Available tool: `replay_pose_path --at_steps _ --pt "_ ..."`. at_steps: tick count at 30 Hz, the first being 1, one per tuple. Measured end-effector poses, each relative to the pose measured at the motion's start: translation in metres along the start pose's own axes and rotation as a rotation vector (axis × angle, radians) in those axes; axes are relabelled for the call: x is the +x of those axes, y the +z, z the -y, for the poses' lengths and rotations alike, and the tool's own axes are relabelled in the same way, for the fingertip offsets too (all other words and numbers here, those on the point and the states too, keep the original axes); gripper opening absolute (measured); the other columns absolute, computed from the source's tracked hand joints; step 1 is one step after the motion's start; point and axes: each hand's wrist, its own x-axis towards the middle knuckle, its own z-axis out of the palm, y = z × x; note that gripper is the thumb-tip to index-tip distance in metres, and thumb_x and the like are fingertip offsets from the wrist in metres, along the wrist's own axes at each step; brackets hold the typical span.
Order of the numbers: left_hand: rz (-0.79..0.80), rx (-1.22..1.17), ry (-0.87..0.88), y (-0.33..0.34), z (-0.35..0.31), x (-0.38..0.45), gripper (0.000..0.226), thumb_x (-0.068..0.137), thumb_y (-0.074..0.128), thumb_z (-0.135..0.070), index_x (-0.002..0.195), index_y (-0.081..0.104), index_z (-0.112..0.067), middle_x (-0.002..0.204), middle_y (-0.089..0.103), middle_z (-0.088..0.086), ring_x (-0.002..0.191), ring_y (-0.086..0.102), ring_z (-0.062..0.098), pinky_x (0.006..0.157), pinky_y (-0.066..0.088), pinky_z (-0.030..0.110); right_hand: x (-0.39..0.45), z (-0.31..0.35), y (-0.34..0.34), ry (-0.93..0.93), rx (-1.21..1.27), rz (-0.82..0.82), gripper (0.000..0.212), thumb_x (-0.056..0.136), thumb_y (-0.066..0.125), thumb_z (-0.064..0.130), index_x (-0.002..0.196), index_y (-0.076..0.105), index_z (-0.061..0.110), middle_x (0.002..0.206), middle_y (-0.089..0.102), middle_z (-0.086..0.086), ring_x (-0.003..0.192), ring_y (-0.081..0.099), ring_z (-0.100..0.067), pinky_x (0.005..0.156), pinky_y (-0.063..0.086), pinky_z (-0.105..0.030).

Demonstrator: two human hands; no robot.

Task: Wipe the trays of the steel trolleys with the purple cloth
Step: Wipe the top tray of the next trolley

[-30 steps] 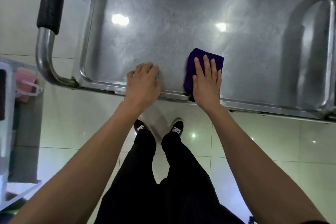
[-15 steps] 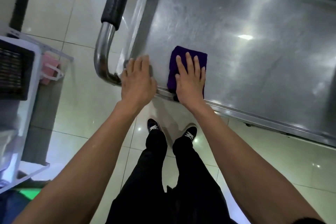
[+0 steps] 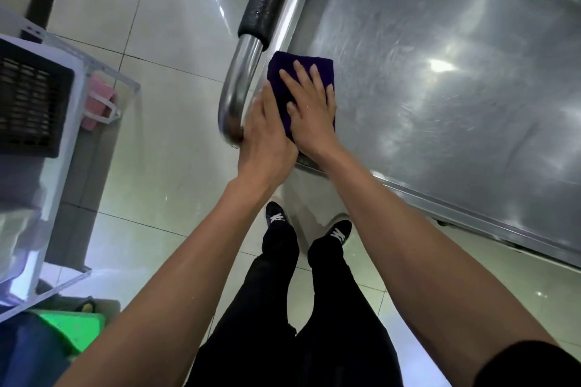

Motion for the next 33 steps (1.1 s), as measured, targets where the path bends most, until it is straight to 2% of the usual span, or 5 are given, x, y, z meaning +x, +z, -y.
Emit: replay_pose_path --at_steps 7,10,17,24,33 --pt "0.067 0.074 0.018 0.000 0.006 0.000 0.096 0.085 0.051 0.010 0.159 -0.009 -0.009 0.168 -0.004 0.009 0.153 0.014 0.026 0.119 0.033 0.042 -0.014 -0.013 -0.012 -0.111 0.074 0.108 0.059 0.098 0.047 0.004 0.149 0.041 0.031 0.162 0.025 0.011 0.153 0.004 -0.012 0.121 -0.009 -0.033" --pt "0.101 0.136 0.016 0.002 0.006 -0.005 0.094 0.088 0.051 0.008 0.159 -0.009 -0.008 0.167 -0.011 0.011 0.154 0.009 0.029 0.121 0.028 0.041 -0.026 -0.023 -0.017 -0.132 0.103 0.133 0.058 0.097 0.048 0.002 0.147 0.045 0.033 0.161 0.028 0.012 0.153 0.007 -0.011 0.120 -0.008 -0.031" --pt "0.109 0.405 0.145 0.014 -0.005 -0.016 0.067 0.098 0.044 -0.018 0.158 0.016 -0.009 0.165 0.013 0.015 0.154 0.006 0.032 0.124 0.016 0.049 -0.064 -0.058 -0.027 -0.095 -0.010 0.039 0.054 0.100 0.047 0.011 0.149 0.040 0.033 0.163 0.024 0.008 0.153 0.007 -0.014 0.122 -0.004 -0.037" --pt "0.072 0.512 0.231 0.057 -0.047 -0.043 0.042 0.103 0.041 -0.032 0.140 0.046 -0.013 0.148 0.044 0.009 0.144 0.031 0.030 0.112 0.033 0.050 -0.108 -0.113 -0.062 -0.019 -0.092 -0.044 0.053 0.102 0.042 0.018 0.152 0.034 0.034 0.164 0.020 0.008 0.153 0.005 -0.013 0.123 -0.002 -0.039" --pt "0.174 0.583 0.365 0.134 -0.115 -0.084 0.036 0.100 0.045 -0.031 0.132 0.050 -0.015 0.137 0.047 0.005 0.134 0.038 0.027 0.104 0.038 0.047 -0.182 -0.217 -0.131 0.108 -0.170 -0.132 0.053 0.103 0.041 0.016 0.153 0.032 0.033 0.164 0.018 0.007 0.153 0.006 -0.015 0.124 0.004 -0.041"
